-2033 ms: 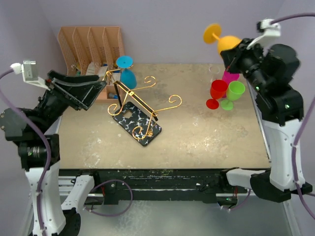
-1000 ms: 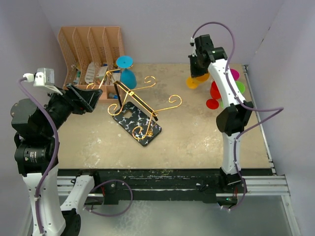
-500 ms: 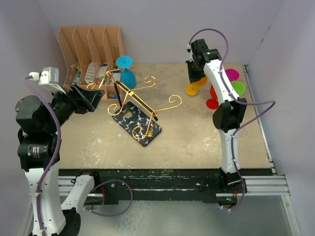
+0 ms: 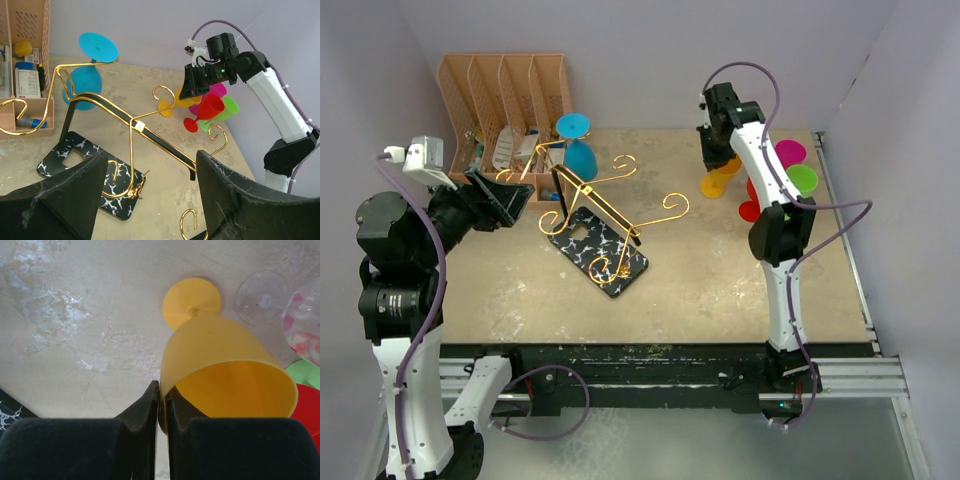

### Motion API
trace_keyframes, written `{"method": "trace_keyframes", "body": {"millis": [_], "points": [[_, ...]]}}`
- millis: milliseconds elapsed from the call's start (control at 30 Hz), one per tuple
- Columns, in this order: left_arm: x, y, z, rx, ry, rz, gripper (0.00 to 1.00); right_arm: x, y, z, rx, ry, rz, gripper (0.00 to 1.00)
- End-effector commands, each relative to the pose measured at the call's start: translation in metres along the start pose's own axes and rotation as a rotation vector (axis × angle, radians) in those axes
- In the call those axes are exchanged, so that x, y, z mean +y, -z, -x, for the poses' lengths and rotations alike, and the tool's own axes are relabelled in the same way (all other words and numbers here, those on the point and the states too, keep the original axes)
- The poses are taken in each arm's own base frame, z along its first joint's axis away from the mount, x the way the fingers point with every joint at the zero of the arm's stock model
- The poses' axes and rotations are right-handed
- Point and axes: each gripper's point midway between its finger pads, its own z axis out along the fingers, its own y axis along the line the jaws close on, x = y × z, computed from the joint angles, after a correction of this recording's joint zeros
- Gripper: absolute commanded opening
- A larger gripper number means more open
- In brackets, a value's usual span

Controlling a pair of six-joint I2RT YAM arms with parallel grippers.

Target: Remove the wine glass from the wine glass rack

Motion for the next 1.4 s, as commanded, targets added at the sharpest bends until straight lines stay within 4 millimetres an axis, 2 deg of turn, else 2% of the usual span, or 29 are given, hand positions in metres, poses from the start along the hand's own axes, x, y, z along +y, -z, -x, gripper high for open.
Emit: {"method": "trace_keyframes", "body": {"millis": [0, 200, 267, 333, 533, 700, 867, 1000, 1167, 1267, 1367], "points": [[-0.005, 0.0, 0.006, -0.024, -0.039, -0.027, 0.74, -0.008, 0.009, 0.01, -0.034, 0.003, -0.043, 0.11], [-0.003, -0.001, 0.004, -0.018, -0.035, -0.022, 0.74, -0.017, 0.019, 0.018, -0.072, -0.008, -0.089, 0.23], [-0.002, -0.002, 0.004, -0.015, -0.032, -0.021, 0.76, -0.017, 0.025, 0.022, -0.092, -0.013, -0.087, 0.3], [-0.002, -0.002, 0.003, -0.014, -0.029, -0.021, 0.77, -0.018, 0.036, 0.027, -0.119, -0.016, -0.087, 0.31], [-0.002, -0.003, 0.004, -0.016, -0.025, -0.022, 0.78, -0.023, 0.085, 0.043, -0.229, -0.038, -0.088, 0.33], [0.002, -0.009, 0.001, -0.005, -0.014, -0.026, 0.78, -0.029, 0.136, 0.05, -0.331, -0.062, -0.092, 0.33], [0.006, -0.022, 0.004, -0.008, -0.006, -0.035, 0.78, -0.031, 0.21, 0.051, -0.489, -0.091, -0.045, 0.33], [0.012, -0.045, 0.015, -0.005, 0.012, -0.046, 0.78, -0.027, 0.257, 0.037, -0.608, -0.109, 0.004, 0.33], [0.021, -0.094, 0.024, 0.064, 0.089, -0.103, 0.77, -0.028, 0.307, 0.013, -0.734, -0.121, 0.059, 0.32], [0.03, -0.126, 0.027, 0.114, 0.152, -0.127, 0.72, -0.035, 0.324, -0.001, -0.768, -0.128, 0.049, 0.32], [0.041, -0.152, 0.032, 0.141, 0.186, -0.123, 0.69, -0.039, 0.33, -0.011, -0.78, -0.128, 0.038, 0.32]]}}
